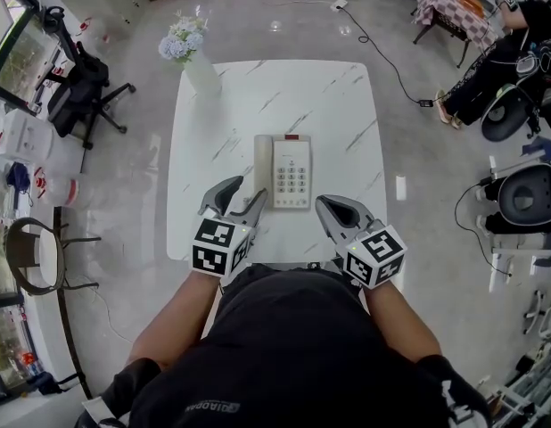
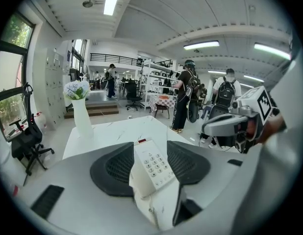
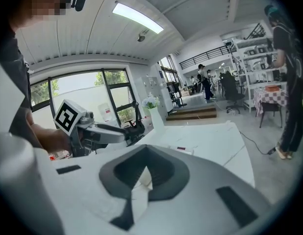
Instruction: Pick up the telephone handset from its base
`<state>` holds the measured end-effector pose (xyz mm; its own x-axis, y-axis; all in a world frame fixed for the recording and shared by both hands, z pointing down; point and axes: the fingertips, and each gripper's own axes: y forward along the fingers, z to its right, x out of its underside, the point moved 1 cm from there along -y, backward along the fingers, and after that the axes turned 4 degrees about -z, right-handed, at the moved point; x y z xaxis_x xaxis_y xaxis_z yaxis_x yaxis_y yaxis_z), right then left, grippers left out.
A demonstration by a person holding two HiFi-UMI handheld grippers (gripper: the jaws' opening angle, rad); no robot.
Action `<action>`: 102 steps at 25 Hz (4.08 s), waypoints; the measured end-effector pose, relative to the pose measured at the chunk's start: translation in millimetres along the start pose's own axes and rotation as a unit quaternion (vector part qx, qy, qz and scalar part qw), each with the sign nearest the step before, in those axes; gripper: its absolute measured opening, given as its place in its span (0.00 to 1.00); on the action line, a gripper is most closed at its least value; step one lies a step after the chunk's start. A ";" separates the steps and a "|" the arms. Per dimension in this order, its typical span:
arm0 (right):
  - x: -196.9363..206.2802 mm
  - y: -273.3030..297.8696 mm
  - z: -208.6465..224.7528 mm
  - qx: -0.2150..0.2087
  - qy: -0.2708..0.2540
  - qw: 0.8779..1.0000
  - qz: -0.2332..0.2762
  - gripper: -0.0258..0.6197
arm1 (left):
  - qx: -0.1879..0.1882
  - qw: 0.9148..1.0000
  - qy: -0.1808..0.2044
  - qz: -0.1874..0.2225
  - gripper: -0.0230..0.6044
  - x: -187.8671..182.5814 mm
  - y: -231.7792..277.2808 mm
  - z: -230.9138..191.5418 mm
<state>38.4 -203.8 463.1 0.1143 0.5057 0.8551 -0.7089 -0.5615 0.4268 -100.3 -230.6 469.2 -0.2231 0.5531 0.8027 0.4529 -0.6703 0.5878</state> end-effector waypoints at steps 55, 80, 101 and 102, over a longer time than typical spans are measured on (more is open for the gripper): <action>10.1 -47.6 63.3 0.007 0.011 1.000 0.002 0.04 | -0.112 0.969 -0.096 -0.200 0.43 82.2 167.5 -55.3; 19.0 -54.5 47.9 0.048 0.044 0.998 0.016 0.04 | -0.050 0.969 -0.144 -0.192 0.41 78.1 160.2 -47.4; -15.5 -5.5 11.2 0.016 0.038 0.999 0.025 0.04 | 0.102 0.986 -0.129 -0.025 0.40 27.0 10.8 -40.0; -17.3 -4.0 9.6 0.016 0.035 0.999 0.025 0.04 | 0.111 0.986 -0.124 -0.017 0.40 25.6 3.5 -39.1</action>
<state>45.9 -216.6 449.4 0.0303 0.5203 0.8535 -0.6903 -0.6066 0.3944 -138.2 -238.2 495.8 -0.0356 0.6952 0.7179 0.6324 -0.5406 0.5549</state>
